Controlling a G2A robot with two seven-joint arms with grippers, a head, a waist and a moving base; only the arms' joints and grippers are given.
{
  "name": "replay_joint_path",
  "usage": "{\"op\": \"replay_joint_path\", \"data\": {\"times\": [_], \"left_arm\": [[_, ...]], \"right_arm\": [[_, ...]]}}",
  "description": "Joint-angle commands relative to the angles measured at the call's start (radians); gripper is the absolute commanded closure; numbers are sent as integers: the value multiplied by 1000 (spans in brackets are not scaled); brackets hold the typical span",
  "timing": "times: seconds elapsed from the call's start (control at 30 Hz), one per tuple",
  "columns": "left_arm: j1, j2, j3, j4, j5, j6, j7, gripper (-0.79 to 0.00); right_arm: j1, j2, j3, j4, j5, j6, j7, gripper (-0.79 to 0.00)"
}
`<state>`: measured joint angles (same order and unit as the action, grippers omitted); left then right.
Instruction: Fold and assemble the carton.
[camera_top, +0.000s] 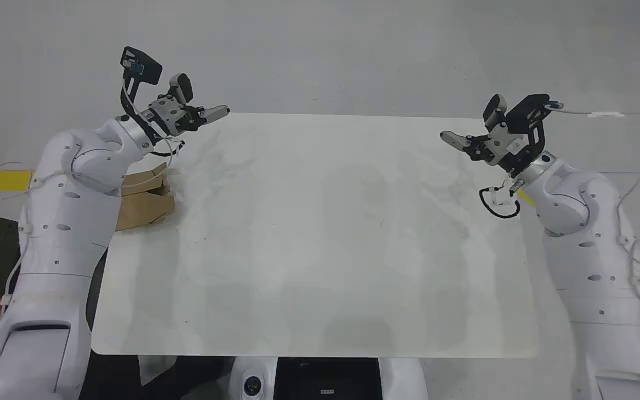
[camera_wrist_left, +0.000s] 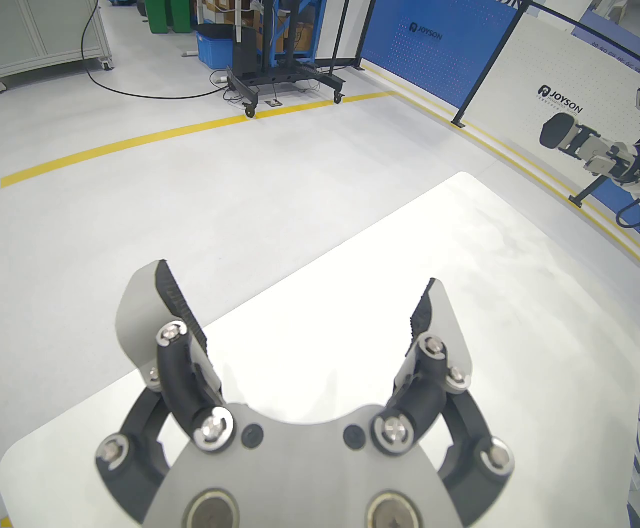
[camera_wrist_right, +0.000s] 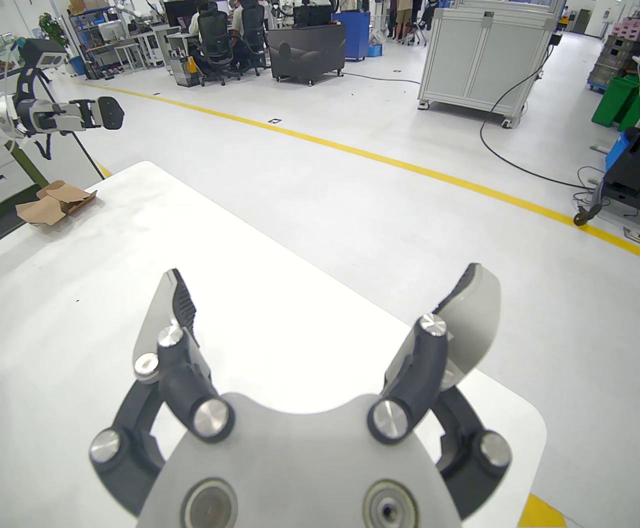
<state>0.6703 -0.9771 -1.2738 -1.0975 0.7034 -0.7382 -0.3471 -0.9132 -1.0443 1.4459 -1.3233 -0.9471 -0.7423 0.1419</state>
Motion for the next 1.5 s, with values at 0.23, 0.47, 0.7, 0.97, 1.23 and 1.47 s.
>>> {"op": "replay_joint_path", "data": {"times": [0.23, 0.47, 0.7, 0.97, 1.23, 1.47], "left_arm": [[0, 0, 0, 0, 0, 0, 0, -785], [0, 0, 0, 0, 0, 0, 0, -785], [21, -1, -3, -12, -34, 27, -2, -785], [8, 10, -68, 11, -452, 155, -355, -785], [14, 48, -184, 48, -680, 240, -637, -785], [-2, 80, -257, 130, -677, 285, -716, -785]], "right_arm": [[0, 0, 0, 0, 0, 0, 0, -785], [0, 0, 0, 0, 0, 0, 0, -785], [0, 0, 0, 0, 0, 0, 0, -785], [0, 0, 0, 0, 0, 0, 0, -785], [0, 0, 0, 0, 0, 0, 0, -785], [0, 0, 0, 0, 0, 0, 0, -785]]}}
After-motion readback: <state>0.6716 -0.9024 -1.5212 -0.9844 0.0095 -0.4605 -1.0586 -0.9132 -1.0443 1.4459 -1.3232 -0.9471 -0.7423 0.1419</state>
